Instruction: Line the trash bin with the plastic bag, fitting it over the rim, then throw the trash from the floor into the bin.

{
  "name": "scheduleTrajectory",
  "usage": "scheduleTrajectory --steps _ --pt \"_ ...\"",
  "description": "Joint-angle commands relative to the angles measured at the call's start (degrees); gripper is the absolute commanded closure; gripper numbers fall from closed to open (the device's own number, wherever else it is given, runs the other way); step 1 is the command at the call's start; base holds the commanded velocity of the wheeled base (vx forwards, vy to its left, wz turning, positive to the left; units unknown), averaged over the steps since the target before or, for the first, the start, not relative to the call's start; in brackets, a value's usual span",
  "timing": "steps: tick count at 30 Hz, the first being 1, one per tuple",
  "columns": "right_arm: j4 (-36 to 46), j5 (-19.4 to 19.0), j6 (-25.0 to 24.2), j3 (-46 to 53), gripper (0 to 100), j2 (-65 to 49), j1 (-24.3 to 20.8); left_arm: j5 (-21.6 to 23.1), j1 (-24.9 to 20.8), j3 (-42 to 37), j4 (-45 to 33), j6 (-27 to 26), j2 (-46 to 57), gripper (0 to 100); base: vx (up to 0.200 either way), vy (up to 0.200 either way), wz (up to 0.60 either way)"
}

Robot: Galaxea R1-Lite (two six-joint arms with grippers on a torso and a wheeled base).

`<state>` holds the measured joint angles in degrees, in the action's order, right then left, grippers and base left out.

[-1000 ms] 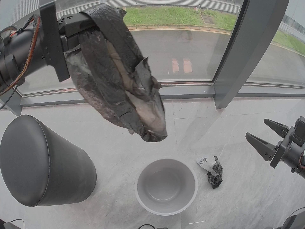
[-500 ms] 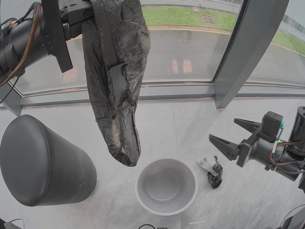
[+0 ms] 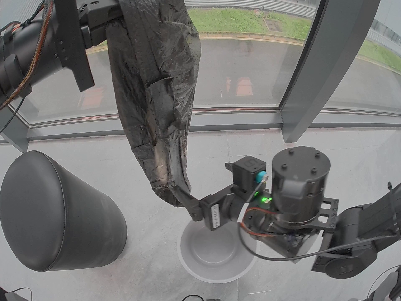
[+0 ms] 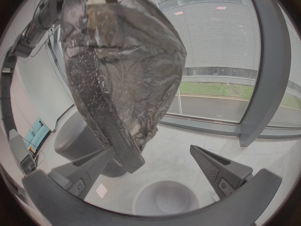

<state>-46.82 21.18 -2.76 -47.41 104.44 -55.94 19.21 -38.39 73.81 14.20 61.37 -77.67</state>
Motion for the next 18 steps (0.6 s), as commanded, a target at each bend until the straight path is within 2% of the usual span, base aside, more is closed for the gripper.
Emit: scheduleTrajectory --steps 1,9,18 --pt "-1.25 2.82 1.09 -6.03 0 9.12 -2.07 -0.14 -0.02 -0.07 0.04 0.07 0.5 100 0.0 0.0 0.0" --pt "-6.09 4.23 3.55 -7.52 0 12.63 -1.71 -0.05 0.07 -0.16 0.04 -0.02 0.41 100 0.0 0.0 0.0" --pt "-6.53 4.23 3.63 -4.18 0 12.19 -3.3 -0.14 0.24 -0.16 0.04 -0.02 0.32 100 0.0 0.0 0.0"
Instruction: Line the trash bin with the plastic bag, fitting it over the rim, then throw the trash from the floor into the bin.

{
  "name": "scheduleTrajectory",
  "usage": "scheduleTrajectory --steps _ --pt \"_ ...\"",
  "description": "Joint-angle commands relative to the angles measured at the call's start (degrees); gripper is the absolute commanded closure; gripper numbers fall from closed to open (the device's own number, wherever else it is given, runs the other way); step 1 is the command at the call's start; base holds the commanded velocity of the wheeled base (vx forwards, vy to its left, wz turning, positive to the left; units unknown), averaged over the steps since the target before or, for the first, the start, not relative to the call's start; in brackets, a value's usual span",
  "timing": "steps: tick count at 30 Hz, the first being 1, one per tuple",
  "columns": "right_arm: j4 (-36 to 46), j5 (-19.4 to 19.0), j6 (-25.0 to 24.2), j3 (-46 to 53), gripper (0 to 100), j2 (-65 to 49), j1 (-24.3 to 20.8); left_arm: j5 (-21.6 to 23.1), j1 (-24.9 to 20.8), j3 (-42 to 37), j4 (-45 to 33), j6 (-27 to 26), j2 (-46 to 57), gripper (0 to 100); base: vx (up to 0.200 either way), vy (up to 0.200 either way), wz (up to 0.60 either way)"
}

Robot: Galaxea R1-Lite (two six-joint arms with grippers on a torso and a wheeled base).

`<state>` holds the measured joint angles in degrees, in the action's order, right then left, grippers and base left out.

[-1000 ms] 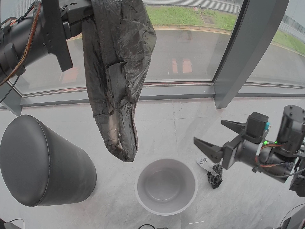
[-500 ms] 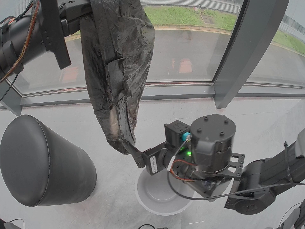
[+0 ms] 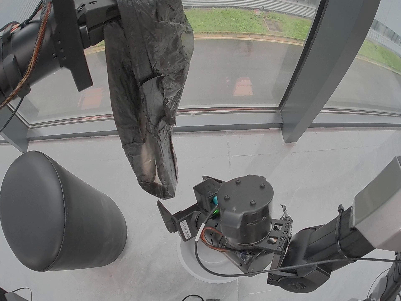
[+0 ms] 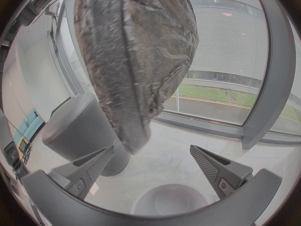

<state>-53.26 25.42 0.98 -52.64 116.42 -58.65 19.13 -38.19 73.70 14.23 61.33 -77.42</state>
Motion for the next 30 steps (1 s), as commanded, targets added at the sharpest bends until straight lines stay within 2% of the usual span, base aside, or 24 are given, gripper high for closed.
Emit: scheduleTrajectory --steps 1,6,17,22,30 --pt "-0.09 -0.02 -0.1 1.4 0 0.12 -0.68 -0.14 0.05 -0.05 0.01 0.02 0.08 100 0.0 0.0 0.0" --pt "-0.09 0.6 0.43 1.84 0 -0.4 -1.82 -0.05 0.58 -0.14 0.1 0.02 -0.01 100 0.0 0.0 0.0" --pt "-5.19 2.18 6.67 1.49 0 -1.46 0.29 -0.05 0.58 -0.49 0.01 0.02 0.08 100 0.0 0.0 0.0" --pt "-5.36 2.71 7.37 1.22 0 -1.55 0.47 -0.14 0.58 -0.49 0.01 0.02 0.17 100 0.0 0.0 0.0" --pt "-5.71 2.36 8.34 -0.8 0 0.91 5.39 -0.23 0.58 -0.49 -0.08 0.02 0.25 100 0.0 0.0 0.0"
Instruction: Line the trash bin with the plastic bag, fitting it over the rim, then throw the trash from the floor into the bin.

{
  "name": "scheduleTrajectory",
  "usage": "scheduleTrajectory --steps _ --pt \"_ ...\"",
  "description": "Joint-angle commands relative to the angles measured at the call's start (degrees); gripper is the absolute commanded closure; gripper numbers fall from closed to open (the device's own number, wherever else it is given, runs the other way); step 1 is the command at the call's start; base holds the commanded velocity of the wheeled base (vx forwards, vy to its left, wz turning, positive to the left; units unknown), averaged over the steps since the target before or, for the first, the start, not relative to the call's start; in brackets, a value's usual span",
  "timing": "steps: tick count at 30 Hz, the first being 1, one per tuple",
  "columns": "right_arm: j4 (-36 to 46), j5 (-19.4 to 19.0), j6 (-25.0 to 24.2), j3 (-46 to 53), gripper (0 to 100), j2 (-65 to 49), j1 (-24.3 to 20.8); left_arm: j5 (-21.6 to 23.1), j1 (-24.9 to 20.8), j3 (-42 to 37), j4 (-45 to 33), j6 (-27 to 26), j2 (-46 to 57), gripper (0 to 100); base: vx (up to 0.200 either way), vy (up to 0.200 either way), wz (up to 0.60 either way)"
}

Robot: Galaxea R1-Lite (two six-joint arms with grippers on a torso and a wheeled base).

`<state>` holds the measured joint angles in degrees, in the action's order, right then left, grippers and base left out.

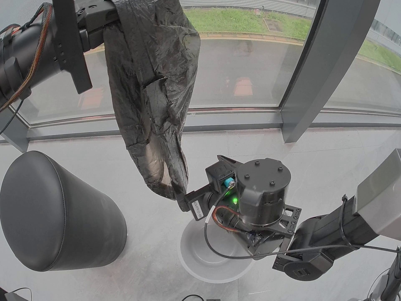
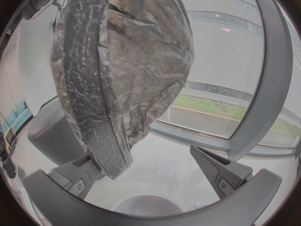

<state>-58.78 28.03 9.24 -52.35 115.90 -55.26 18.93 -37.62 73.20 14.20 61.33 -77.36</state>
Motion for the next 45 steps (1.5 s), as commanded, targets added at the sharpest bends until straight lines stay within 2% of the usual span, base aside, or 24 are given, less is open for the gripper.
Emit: scheduleTrajectory --steps 1,5,21,22,37,42,45 --pt "-0.72 -0.69 0.16 -1.79 0 1.79 2.88 -0.04 0.0 -0.08 -0.05 0.02 0.19 100 0.0 0.0 0.0" --pt "-1.6 -0.87 0.25 -3.55 0 2.93 3.93 -0.04 0.0 -0.08 -0.05 0.02 0.19 100 0.0 0.0 0.0" --pt "-1.77 -0.78 0.08 -3.99 0 3.37 3.58 -0.04 0.0 -0.17 -0.14 0.02 0.46 100 0.0 0.0 0.0" --pt "-1.77 -0.78 0.08 -3.99 100 3.37 3.58 -0.04 0.0 -0.17 -0.14 0.02 0.46 100 0.0 0.0 0.0" --pt "-1.77 -0.87 0.08 -3.29 100 2.84 2.97 0.14 0.0 -0.96 0.04 -0.07 0.55 100 0.0 0.0 0.0" --pt "-1.42 -1.13 0.69 0.58 100 -0.23 1.47 -0.3 0.09 -2.72 0.12 -0.6 1.25 100 0.0 0.0 0.0" --pt "1.65 -2.36 0.95 6.12 100 -7.44 -1.43 -0.47 0.0 -6.06 0.12 -5.43 3.88 100 0.0 0.0 0.0"
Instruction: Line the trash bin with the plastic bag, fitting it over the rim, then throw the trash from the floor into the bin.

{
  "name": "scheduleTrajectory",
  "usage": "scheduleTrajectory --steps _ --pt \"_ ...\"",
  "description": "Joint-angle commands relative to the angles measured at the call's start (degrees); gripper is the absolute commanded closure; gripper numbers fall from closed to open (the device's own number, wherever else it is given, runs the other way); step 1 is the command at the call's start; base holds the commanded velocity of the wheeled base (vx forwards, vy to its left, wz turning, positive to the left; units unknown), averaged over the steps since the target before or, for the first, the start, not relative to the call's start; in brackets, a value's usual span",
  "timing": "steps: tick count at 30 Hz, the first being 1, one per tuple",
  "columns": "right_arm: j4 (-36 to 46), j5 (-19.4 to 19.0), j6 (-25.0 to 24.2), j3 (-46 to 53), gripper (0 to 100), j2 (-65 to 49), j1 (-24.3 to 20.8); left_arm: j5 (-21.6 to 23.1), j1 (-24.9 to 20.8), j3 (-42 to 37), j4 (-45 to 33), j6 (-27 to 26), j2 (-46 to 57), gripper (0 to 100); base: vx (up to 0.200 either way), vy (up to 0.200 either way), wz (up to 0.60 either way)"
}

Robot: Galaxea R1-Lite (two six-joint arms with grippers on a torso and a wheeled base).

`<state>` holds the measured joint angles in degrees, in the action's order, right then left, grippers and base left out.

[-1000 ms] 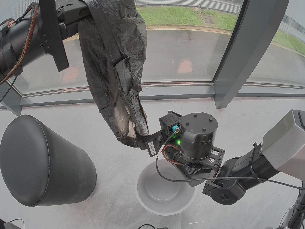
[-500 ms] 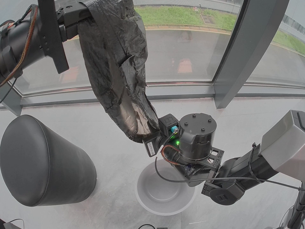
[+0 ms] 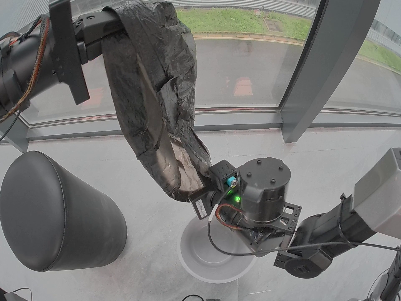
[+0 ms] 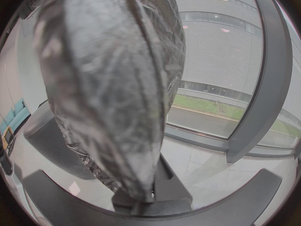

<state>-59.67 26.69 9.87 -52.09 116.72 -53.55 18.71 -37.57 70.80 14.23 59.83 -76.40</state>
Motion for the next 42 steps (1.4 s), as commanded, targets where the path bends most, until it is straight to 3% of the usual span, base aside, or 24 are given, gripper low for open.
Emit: scheduleTrajectory --steps 1,5,9,13,20,29,33,40,42 --pt "4.3 -1.2 0.23 6.91 100 -10.73 -3.84 -0.78 -0.05 -4.62 0.1 -5.87 3.63 100 0.0 0.0 0.0" --pt "12.21 -1.99 -1.7 8.15 100 -18.46 -3.75 -4.91 -0.13 -9.1 0.01 -12.63 5.91 100 0.0 0.0 0.0" --pt "18.89 -6.56 -5.04 8.85 100 -24.7 -2.08 -6.41 -0.13 -14.82 0.1 -16.06 8.28 100 0.0 0.0 0.0" --pt "21.0 -10.34 -5.66 11.57 100 -28.31 -0.94 -6.23 -0.05 -19.39 0.1 -16.24 10.92 100 0.0 0.0 0.0" --pt "20.47 -10.43 -6.1 16.93 100 -31.12 -0.94 -5.88 -0.4 -24.84 -0.34 -16.33 13.82 100 0.0 0.0 0.0" --pt "20.39 -11.04 -14.71 28.71 100 -32.0 -1.47 -5.7 -0.92 -33.63 -0.16 -15.71 13.64 100 0.0 0.0 0.0" --pt "20.56 -14.47 -15.06 32.4 100 -32.79 -3.14 -4.03 -1.19 -36.09 0.19 -14.74 13.29 100 0.0 0.0 0.0" --pt "26.71 -24.22 -15.24 34.95 100 -34.11 -3.49 3.17 -1.28 -38.2 0.1 -12.9 12.85 100 0.0 0.0 0.0" --pt "29.97 -26.6 -15.24 34.95 100 -34.11 -3.49 7.3 -1.1 -38.99 0.1 -12.81 12.94 100 0.0 0.0 0.0"
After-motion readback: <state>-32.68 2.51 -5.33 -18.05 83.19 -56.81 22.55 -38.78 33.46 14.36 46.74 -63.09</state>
